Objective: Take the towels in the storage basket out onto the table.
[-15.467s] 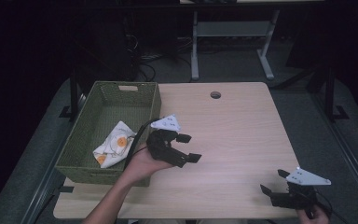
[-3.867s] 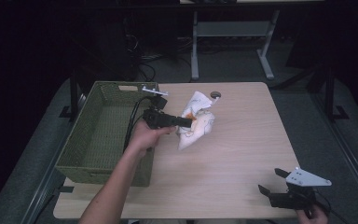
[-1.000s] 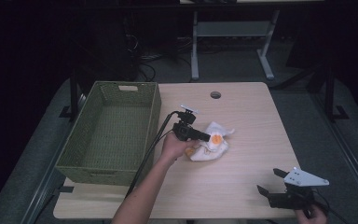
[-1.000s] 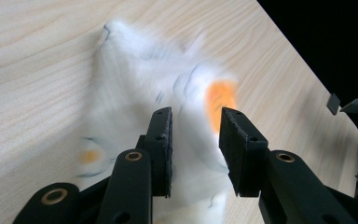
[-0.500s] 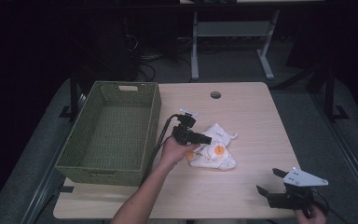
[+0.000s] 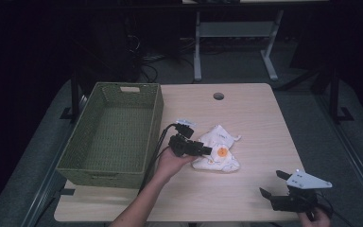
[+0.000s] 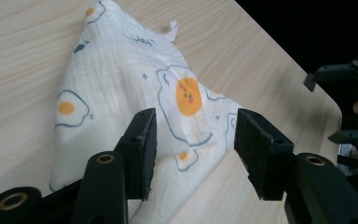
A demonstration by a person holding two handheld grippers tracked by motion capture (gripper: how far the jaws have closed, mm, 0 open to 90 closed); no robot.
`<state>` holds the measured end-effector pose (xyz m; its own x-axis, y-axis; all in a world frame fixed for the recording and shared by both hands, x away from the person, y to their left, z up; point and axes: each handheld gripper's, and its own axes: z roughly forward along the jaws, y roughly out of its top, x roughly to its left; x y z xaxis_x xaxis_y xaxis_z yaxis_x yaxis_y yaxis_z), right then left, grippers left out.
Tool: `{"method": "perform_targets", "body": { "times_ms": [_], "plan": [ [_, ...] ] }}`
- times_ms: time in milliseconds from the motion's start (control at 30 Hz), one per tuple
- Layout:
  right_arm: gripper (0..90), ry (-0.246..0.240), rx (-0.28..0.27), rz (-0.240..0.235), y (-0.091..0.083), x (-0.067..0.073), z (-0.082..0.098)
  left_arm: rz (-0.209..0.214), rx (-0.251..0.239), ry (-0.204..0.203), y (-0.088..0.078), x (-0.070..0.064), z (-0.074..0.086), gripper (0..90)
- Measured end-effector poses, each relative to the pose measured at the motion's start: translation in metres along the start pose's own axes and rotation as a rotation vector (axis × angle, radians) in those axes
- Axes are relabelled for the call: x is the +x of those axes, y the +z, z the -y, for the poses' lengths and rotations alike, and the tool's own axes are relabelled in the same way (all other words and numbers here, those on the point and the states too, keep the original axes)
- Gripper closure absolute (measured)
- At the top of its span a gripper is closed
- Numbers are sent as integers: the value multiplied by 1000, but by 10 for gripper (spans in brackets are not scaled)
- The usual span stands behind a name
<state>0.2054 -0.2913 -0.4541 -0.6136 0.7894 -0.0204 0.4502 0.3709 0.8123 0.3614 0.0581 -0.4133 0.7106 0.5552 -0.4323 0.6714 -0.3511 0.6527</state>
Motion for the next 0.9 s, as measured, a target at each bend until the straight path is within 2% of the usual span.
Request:
{"method": "perform_targets", "body": {
  "times_ms": [267, 400, 500, 633, 900],
  "plan": [
    [138, 1, 2, 4, 1, -1, 0, 12, -17, 27, -10, -9, 12, 456],
    [139, 4, 1, 5, 0, 0, 0, 37, -21, 21, -15, -12, 16, 435],
    [138, 0, 3, 5, 0, 0, 0, 38, -28, 23, -19, -16, 21, 430],
    [138, -2, 4, 8, -1, 2, -1, 22, -24, 46, -25, -21, 29, 420],
    [139, -16, 8, 12, -1, 5, -2, 21, -20, 73, -38, -29, 52, 391]
  ]
}}
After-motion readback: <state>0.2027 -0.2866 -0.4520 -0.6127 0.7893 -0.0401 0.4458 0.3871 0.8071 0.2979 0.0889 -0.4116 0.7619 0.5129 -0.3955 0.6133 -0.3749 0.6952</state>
